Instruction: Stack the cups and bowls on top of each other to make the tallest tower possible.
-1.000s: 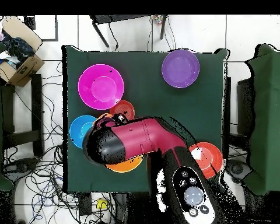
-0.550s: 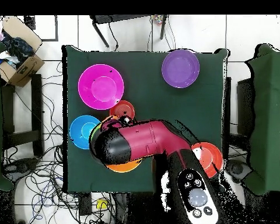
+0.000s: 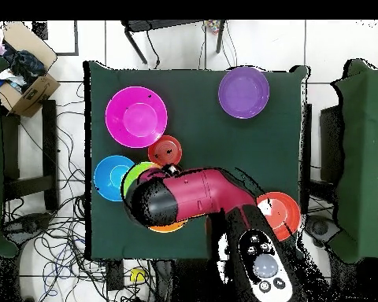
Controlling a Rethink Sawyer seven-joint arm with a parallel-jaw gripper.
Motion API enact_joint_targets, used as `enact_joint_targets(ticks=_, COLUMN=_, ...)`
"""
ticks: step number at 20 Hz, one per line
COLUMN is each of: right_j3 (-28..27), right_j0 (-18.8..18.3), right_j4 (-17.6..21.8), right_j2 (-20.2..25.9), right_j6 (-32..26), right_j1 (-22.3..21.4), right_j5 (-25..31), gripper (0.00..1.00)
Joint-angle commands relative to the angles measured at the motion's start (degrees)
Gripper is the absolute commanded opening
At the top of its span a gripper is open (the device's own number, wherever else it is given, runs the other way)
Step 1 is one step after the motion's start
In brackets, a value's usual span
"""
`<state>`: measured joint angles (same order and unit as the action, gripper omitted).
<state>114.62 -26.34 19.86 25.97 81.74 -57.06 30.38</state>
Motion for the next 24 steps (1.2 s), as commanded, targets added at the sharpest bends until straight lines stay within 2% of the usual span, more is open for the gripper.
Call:
enact_joint_targets(ticks=1, right_j3=5.69, right_j0=1.54, right_j4=-0.28, right_j2=-1.73, right_j6=6.74, right_j1=2.11, right_j5=2.70, gripper=0.00)
enact_joint_targets(ticks=8, right_j3=6.47, right_j0=2.71, right_j4=-0.43, right_j2=-1.94, right_j6=7.21, right_j1=2.31, right_j5=2.66, gripper=0.00)
enact_joint_targets(ticks=15, right_j3=7.04, right_j0=4.17, right_j4=-0.48, right_j2=-2.44, right_j6=8.84, right_j1=3.03, right_j5=-1.31, gripper=0.00)
enact_joint_targets(ticks=16, right_j3=7.48, right_j0=4.18, right_j4=-0.74, right_j2=-2.49, right_j6=9.28, right_j1=2.90, right_j5=-2.63, gripper=1.00)
enact_joint_targets(ticks=19, right_j3=9.19, right_j0=2.25, right_j4=-2.32, right_j2=0.71, right_j6=7.36, right_j1=1.55, right_j5=-4.62, gripper=1.00)
enact_joint_targets(ticks=21, right_j3=11.86, right_j0=-0.29, right_j4=-5.57, right_j2=4.08, right_j6=6.37, right_j1=-1.71, right_j5=-5.62, gripper=1.00)
enact_joint_targets(ticks=24, right_j3=11.90, right_j0=-1.24, right_j4=-6.42, right_j2=5.31, right_j6=4.72, right_j1=-3.18, right_j5=-4.68, gripper=1.00)
